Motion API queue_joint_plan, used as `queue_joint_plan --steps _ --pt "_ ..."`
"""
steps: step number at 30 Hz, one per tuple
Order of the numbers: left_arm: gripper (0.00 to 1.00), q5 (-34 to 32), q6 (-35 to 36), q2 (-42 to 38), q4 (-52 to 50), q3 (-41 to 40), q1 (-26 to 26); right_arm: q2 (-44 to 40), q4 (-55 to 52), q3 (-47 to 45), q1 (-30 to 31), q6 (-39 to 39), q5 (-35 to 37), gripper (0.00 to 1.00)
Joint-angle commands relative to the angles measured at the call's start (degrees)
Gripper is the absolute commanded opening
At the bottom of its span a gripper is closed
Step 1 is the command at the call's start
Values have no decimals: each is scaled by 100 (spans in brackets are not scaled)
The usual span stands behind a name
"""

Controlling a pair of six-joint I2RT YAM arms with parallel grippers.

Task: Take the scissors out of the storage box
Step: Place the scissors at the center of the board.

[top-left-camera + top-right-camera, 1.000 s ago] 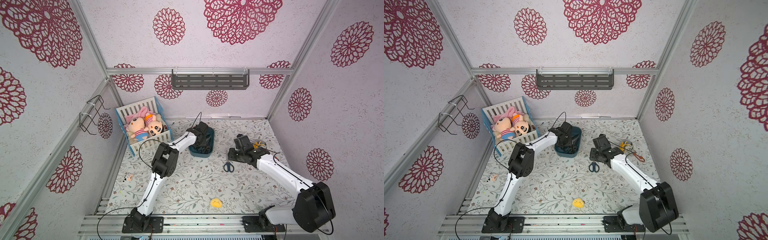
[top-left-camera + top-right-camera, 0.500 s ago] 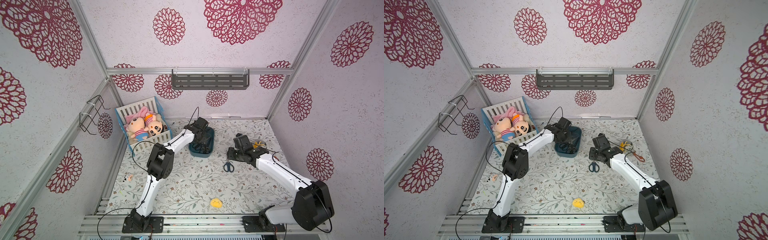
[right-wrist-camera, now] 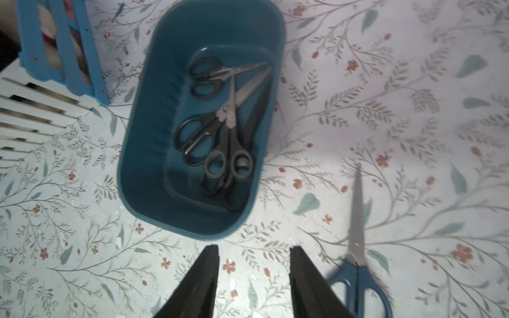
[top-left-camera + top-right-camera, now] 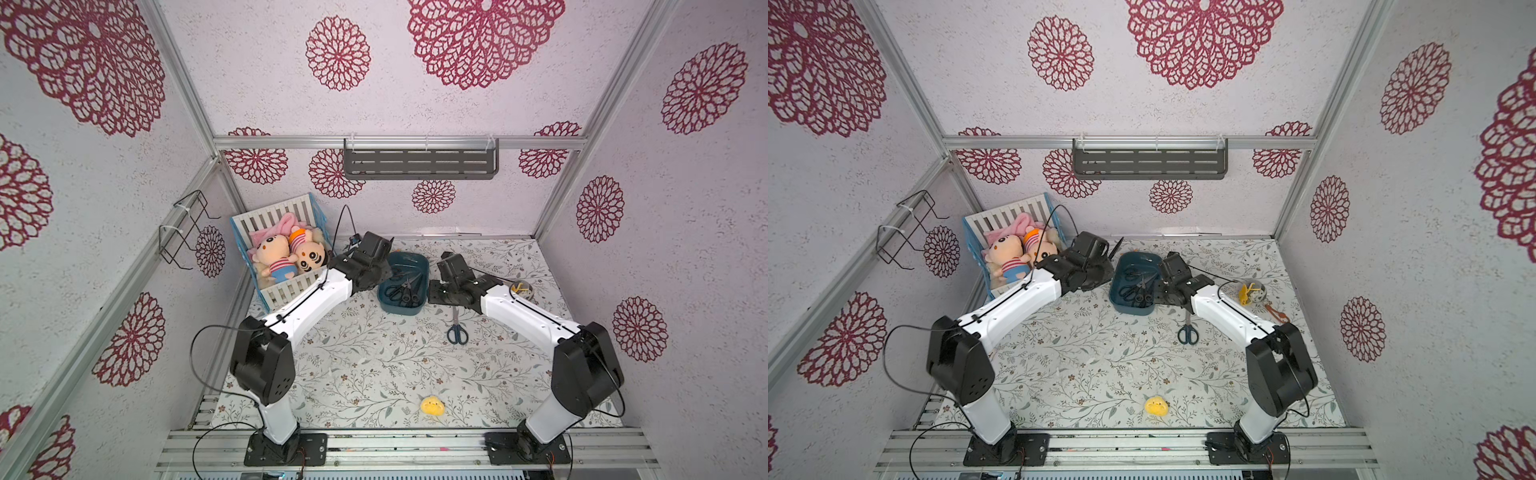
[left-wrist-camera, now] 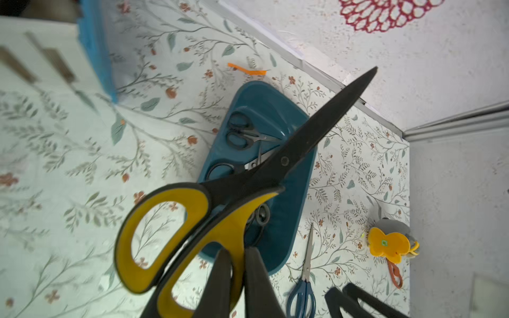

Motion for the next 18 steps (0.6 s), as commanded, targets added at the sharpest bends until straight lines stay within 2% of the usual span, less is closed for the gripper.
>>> queue_joint_plan --steps 1,7,10,15,18 --pt "0 -40 -769 -485 233 -728 38 448 40 651 91 -172 -38 47" --pt "0 -204 -1236 -974 479 -2012 27 1361 29 1373 252 86 -319 47" --pt "0 -269 -1384 -1059 693 -2473 48 1750 -145 1670 342 211 -206 47" --pt "0 -179 -1557 -816 1163 -2867 279 2386 -581 2340 362 402 -26 47" --pt "0 -111 -1542 -528 1232 -2837 353 2668 -966 2688 392 458 53 46"
